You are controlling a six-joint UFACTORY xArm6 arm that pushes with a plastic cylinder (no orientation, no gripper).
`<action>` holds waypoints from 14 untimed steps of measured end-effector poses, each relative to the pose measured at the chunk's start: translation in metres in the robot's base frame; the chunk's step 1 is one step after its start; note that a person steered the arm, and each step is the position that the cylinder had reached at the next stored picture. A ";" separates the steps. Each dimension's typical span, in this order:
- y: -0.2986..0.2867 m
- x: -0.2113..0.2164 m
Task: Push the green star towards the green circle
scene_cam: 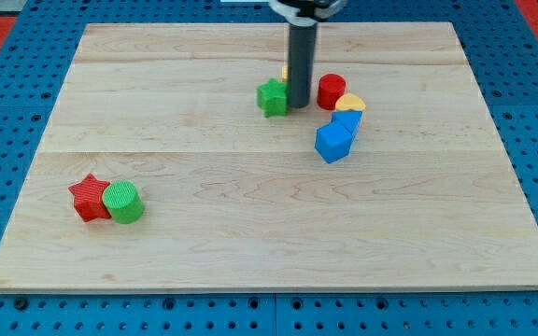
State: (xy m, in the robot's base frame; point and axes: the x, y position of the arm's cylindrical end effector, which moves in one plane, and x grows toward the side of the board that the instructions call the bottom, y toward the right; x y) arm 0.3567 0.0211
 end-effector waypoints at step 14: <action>-0.099 0.131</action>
State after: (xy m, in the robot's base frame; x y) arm 0.4875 -0.0779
